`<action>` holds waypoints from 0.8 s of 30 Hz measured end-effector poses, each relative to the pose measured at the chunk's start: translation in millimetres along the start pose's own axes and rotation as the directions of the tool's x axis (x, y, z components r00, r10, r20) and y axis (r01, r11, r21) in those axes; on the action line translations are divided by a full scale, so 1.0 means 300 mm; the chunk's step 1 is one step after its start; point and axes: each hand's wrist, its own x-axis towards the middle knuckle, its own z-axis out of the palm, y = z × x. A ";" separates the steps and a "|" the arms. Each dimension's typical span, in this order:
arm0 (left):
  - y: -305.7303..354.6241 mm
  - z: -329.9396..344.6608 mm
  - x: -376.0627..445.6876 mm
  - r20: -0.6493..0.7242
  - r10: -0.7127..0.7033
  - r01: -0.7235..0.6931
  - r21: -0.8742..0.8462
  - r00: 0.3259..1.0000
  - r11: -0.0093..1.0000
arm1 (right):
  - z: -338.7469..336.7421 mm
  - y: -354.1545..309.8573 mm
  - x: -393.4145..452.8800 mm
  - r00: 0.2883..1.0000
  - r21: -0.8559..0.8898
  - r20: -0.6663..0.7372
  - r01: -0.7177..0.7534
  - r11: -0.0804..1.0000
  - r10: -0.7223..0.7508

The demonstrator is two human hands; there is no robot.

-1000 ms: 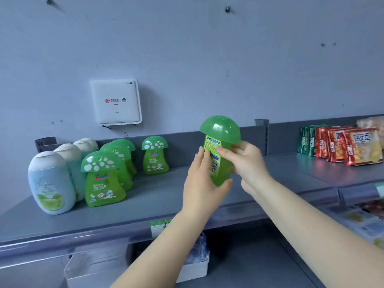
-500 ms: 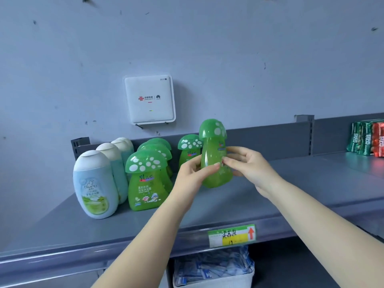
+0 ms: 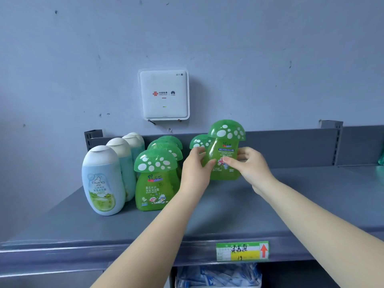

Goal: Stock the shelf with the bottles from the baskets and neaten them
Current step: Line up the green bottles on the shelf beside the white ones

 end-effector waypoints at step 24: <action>-0.228 0.077 0.142 -0.044 -0.330 0.331 0.230 0.943 0.915 | 0.280 0.204 0.157 1.000 -0.284 -0.011 0.008 0.959 -0.012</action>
